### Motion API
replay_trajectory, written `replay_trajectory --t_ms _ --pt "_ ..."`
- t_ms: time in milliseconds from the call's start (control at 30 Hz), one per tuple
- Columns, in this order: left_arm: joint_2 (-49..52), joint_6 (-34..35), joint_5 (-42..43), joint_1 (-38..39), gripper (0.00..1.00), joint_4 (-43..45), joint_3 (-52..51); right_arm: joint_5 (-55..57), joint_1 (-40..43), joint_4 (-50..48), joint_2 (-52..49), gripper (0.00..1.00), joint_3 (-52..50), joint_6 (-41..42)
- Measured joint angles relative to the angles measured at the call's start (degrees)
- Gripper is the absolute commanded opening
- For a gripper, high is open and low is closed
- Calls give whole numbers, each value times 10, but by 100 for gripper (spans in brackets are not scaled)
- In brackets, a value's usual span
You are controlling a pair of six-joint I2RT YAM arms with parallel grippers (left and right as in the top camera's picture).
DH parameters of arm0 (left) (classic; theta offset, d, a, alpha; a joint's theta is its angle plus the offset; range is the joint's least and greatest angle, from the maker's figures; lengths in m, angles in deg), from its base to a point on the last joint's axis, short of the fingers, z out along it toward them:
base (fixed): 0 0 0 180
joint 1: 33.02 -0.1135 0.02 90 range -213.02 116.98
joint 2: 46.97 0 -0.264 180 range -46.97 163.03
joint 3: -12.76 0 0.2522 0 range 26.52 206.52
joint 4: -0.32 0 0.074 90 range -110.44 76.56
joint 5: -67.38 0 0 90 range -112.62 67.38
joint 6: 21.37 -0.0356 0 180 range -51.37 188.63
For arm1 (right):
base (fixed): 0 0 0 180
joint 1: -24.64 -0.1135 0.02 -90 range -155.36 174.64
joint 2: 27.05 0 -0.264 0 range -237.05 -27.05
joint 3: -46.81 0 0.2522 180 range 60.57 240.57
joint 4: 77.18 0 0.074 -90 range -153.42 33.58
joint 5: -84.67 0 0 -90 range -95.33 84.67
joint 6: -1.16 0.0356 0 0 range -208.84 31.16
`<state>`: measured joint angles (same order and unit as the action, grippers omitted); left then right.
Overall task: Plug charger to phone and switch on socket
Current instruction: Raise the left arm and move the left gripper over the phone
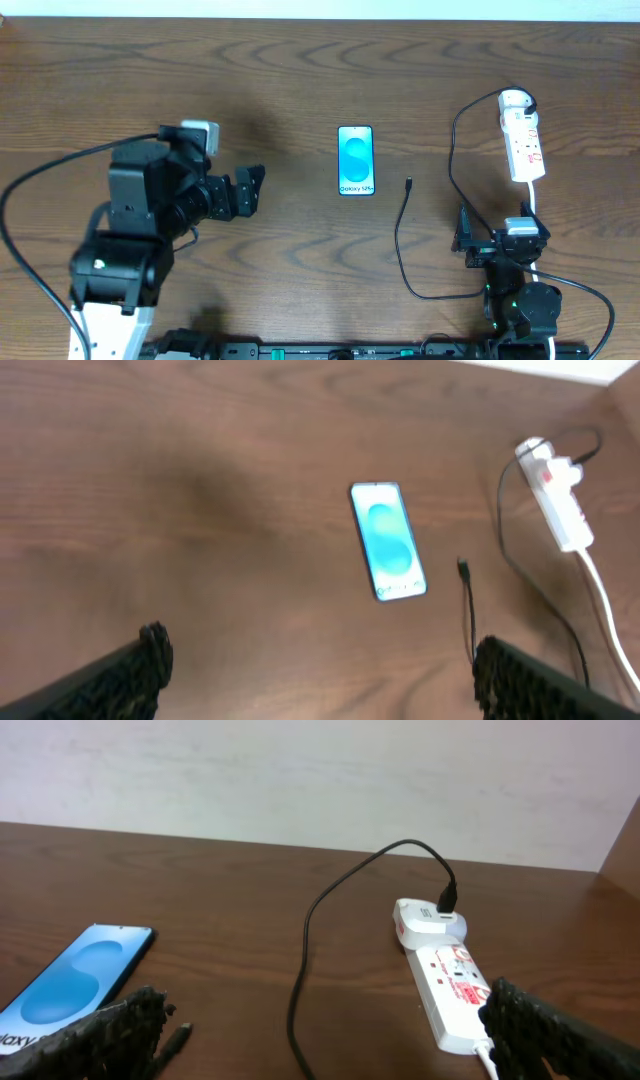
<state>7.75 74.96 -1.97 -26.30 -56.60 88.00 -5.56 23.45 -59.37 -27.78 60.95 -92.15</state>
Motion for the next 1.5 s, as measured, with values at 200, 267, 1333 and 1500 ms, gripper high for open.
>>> replay_trajectory --t_ms 200,267,1333,1500 --pt "95 8 -26 3 98 -187 180 0 0 0 0 99 0 0" --pt "143 10 -47 14 98 -268 238 0 0 0 0 99 0 0" --pt "455 60 -101 132 98 -492 431 0 0 0 0 99 0 0" --pt "532 81 -129 141 98 -490 481 0 0 0 0 99 0 0"
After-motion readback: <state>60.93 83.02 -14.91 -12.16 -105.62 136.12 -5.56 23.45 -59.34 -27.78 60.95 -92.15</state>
